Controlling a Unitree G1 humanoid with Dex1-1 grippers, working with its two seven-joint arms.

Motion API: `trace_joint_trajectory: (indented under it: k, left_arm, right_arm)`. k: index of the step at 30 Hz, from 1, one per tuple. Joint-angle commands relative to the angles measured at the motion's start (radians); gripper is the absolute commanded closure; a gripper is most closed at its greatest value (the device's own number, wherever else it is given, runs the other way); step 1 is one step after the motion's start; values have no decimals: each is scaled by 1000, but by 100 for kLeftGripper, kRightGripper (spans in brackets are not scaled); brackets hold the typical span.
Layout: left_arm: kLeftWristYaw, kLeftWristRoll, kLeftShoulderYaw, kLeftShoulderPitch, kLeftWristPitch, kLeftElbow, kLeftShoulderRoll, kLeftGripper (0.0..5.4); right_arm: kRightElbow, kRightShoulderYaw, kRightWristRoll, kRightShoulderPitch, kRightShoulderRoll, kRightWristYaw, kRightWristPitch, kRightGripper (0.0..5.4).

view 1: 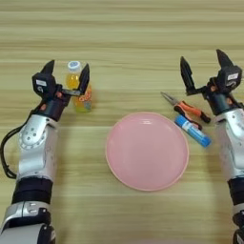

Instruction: Move the objects on the table

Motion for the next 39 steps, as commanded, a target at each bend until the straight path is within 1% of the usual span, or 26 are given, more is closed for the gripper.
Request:
trace_joint_trajectory:
  k: [1,6,9,12,16,19,21,23,25,28,29,30,32,33,39]
  left_arm:
    - [-3,0,-18,15,48,-22,-1,2]
    - [-22,-15,-33,23,84,-24,-9,2]
    - [-25,-8,-37,24,86,-13,-9,2]
    - [-45,-31,-39,24,136,-6,-11,2]
    - [-32,20,-58,26,127,24,-1,2]
    - [-19,31,-55,23,123,36,-1,2]
    - [-11,31,-51,20,120,41,-3,27]
    - [-1,33,-48,17,118,47,-3,29]
    - [2,33,-47,15,119,50,-2,54]
    - [6,34,-47,13,117,53,1,73]
    - [7,34,-46,13,116,54,1,79]
    - [8,34,-46,13,115,54,1,100]
    - [8,33,-46,12,114,56,2,113]
    - [8,32,-45,12,112,57,2,130]
    - [3,31,-47,12,110,58,2,173]
  right_arm:
    - [112,-5,-31,-37,8,-43,-111,0]
    - [206,13,-44,-56,7,-50,-190,0]
    - [233,15,-46,-65,7,-54,-211,0]
    - [259,20,-39,-71,7,-50,-206,0]
    - [272,31,-46,-72,6,-50,-225,0]
    - [274,35,-39,-71,5,-47,-225,0]
    - [277,40,-37,-68,4,-42,-223,0]
    - [277,44,-37,-67,5,-39,-223,0]
    - [274,45,-34,-66,6,-37,-223,0]
    - [270,45,-31,-66,7,-35,-221,0]
    - [271,45,-32,-65,8,-36,-222,0]
    - [271,46,-32,-65,8,-36,-223,0]
    - [272,46,-33,-65,8,-37,-223,0]
    - [273,47,-33,-65,8,-37,-223,0]
    - [275,44,-29,-66,8,-37,-221,0]
